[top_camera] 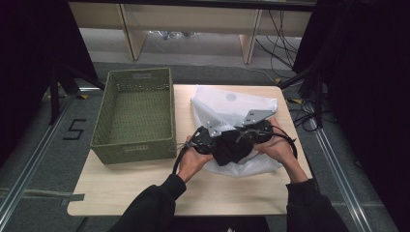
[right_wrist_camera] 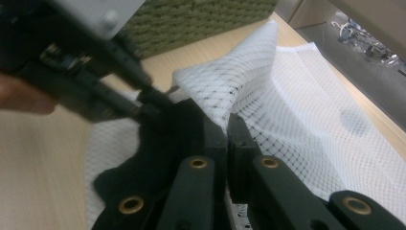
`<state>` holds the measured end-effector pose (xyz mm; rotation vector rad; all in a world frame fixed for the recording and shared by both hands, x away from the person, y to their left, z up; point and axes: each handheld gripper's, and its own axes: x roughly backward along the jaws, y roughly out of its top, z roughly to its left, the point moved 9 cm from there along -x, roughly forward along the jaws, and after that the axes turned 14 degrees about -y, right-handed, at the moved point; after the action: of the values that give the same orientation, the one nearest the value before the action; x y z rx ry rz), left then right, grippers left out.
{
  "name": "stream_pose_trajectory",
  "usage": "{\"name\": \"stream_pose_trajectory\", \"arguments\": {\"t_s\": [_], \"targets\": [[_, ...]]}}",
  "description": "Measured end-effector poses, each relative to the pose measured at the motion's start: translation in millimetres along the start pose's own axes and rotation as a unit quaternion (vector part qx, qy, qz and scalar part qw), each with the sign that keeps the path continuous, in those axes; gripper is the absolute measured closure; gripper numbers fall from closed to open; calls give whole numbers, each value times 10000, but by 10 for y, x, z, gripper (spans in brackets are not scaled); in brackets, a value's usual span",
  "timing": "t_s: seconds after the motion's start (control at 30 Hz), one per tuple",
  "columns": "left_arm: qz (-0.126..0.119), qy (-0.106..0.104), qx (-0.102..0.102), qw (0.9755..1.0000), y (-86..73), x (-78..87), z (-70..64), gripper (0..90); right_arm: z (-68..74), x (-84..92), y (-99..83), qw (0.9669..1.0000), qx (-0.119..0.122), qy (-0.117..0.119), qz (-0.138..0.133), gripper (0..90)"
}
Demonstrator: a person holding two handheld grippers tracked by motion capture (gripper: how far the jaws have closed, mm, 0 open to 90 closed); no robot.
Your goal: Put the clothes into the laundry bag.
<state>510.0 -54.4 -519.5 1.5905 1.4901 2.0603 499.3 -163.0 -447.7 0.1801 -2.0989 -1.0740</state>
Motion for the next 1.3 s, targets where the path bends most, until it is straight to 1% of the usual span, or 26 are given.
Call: {"name": "stream_pose_trajectory", "arguments": {"t_s": [0.07, 0.1, 0.13, 0.17, 0.2, 0.23, 0.3, 0.37, 0.4, 0.47, 0.5, 0.53, 0.57, 0.6, 0.73, 0.83, 0.87, 0.9, 0.93, 0.97, 1.0, 1.03, 1.07, 1.1, 1.17, 1.3], "targets": [[-108, -13, 179, 9998, 31, -19, 58, 809, 21, 16, 22, 10000, 13, 47, -40, 899], [-146, -26, 314, 9994, 25, -52, 68, 807, 22, 8, 33, 9999, 92, 42, -85, 899], [-117, -21, 288, 9995, 9, -92, 81, 803, 26, 6, 33, 10000, 67, 40, -55, 899], [-91, -44, 376, 9992, -19, -140, 71, 797, 37, 9, 21, 10000, 5, 53, 9, 899], [-73, -115, 465, 9988, -45, -181, 56, 787, 45, 1, 13, 10000, 10, 69, 12, 898], [10, -226, 443, 9988, -73, -199, 44, 769, 52, -4, 0, 10000, -1, 88, 38, 899], [-28, -314, 522, 9981, -92, -190, 15, 710, 52, -21, -24, 9999, -11, 101, 53, 898], [9, -398, 451, 9982, -111, -124, -26, 661, 48, -41, -40, 9999, 39, 132, 36, 898], [9, -398, 451, 9982, -111, -124, -26, 623, 54, -39, -58, 9999, -33, 114, 108, 898], [49, -501, 436, 9978, -153, -2, -83, 558, 72, -43, -70, 9998, -39, 147, 128, 898], [54, -494, 426, 9979, -168, 35, -96, 526, 73, -52, -70, 9998, 13, 146, 106, 899], [136, -470, 304, 9983, -191, 79, -102, 495, 77, -60, -70, 9998, 28, 140, 116, 898], [165, -465, 247, 9985, -216, 107, -113, 473, 99, -57, -75, 9997, -50, 155, 182, 898], [195, -466, 245, 9984, -247, 133, -113, 467, 100, -68, -68, 9998, 44, 166, 134, 898], [195, -571, 343, 9976, -396, 164, -84, 481, 132, -80, -75, 9997, 83, 176, 168, 898], [326, -525, 335, 9975, -507, 131, -35, 554, 142, -91, -81, 9997, 102, 164, 180, 898], [406, -550, 270, 9973, -533, 118, -19, 597, 141, -98, -88, 9996, 139, 147, 189, 899], [388, -560, 311, 9972, -545, 85, -16, 622, 167, -96, -91, 9995, 83, 198, 222, 898], [434, -579, 292, 9970, -563, 61, -17, 654, 169, -109, -92, 9995, 133, 196, 204, 898], [581, -715, 223, 9955, -589, 50, -22, 693, 177, -115, -95, 9995, 137, 200, 225, 898], [573, -848, 306, 9943, -603, 25, -37, 734, 194, -113, -98, 9993, 145, 237, 234, 899], [639, -909, 333, 9933, -621, 9, -37, 771, 194, -123, -95, 9996, 133, 161, 197, 899], [639, -909, 333, 9933, -621, 9, -37, 799, 198, -118, -102, 9994, 169, 191, 221, 899], [712, -850, 236, 9935, -657, -24, -23, 828, 206, -116, -107, 9993, 169, 229, 237, 899], [702, -899, 202, 9933, -667, -25, -43, 872, 217, -124, -120, 9992, 174, 234, 271, 899], [819, -913, 56, 9924, -683, -5, -82, 886, 310, -152, -158, 9985, 259, 355, 330, 899]]}}
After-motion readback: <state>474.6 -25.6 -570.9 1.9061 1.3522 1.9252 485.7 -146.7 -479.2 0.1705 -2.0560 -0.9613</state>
